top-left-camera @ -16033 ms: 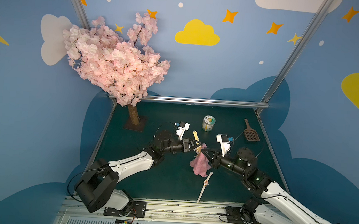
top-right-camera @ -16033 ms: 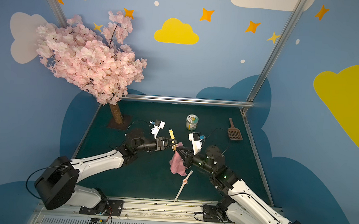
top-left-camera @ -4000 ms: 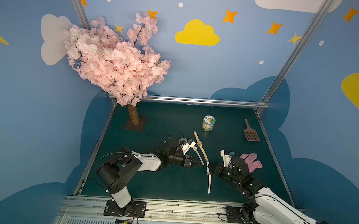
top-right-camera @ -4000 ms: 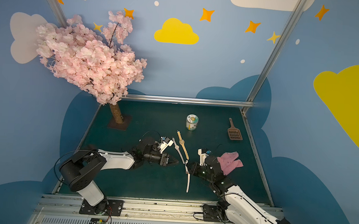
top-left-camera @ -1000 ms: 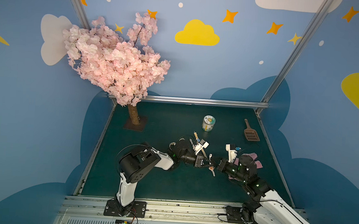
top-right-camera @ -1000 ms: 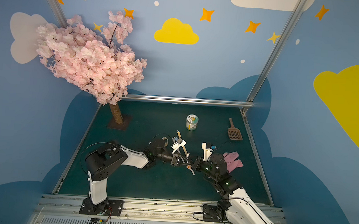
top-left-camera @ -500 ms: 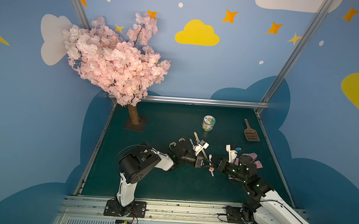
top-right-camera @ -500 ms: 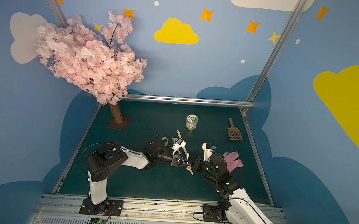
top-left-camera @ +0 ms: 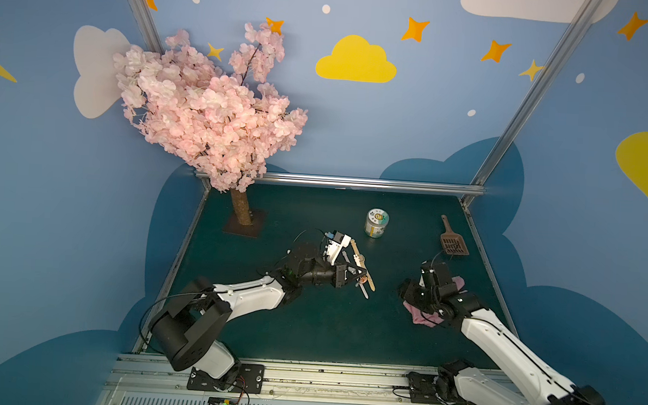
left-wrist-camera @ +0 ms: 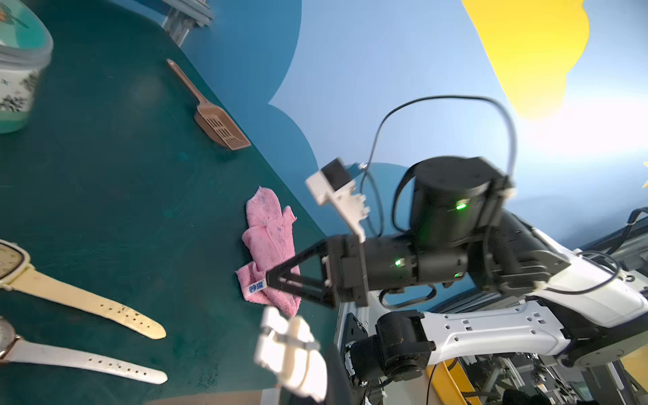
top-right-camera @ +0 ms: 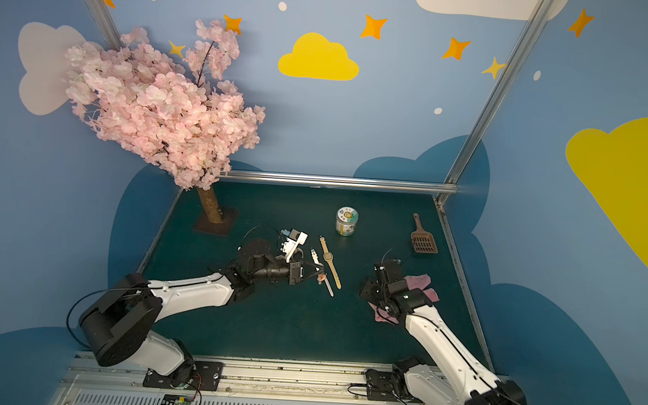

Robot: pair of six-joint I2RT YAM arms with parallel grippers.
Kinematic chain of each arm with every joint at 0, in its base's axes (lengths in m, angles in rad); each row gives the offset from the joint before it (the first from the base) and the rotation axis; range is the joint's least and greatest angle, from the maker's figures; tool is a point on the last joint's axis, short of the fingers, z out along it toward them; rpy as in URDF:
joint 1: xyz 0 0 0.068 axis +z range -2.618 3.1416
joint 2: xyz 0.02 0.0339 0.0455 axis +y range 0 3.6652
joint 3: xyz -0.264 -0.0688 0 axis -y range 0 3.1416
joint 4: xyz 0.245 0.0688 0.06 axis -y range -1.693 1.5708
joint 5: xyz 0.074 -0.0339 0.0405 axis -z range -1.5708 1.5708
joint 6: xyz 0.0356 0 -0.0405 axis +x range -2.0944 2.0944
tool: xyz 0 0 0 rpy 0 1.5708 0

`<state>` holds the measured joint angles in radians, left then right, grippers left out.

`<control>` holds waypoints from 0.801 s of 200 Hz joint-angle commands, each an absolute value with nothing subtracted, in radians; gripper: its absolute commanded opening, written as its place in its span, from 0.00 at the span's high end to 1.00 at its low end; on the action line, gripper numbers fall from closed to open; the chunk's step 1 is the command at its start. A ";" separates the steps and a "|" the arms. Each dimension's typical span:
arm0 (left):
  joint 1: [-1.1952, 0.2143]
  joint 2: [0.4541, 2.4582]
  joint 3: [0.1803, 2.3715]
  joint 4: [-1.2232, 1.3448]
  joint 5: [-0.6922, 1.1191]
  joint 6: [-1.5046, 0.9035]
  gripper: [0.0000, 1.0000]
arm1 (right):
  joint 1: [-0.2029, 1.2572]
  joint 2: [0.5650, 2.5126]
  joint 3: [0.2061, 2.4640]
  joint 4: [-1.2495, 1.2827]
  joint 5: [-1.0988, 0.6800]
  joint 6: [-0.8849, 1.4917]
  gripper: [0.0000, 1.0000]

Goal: Wipe the watch dial
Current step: Pick up the cleaning item at the center of the board.

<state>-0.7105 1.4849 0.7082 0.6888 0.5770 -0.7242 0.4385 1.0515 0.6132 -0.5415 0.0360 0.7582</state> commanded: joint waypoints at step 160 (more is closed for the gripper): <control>-0.709 1.396 0.691 0.482 0.559 -0.616 0.97 | 0.461 1.276 0.618 -0.759 0.191 0.728 1.00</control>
<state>-0.7094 1.3933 0.6945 0.4709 0.5461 -0.6281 0.4599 1.2621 0.6231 -0.7101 0.1608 0.7334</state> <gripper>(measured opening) 0.057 0.039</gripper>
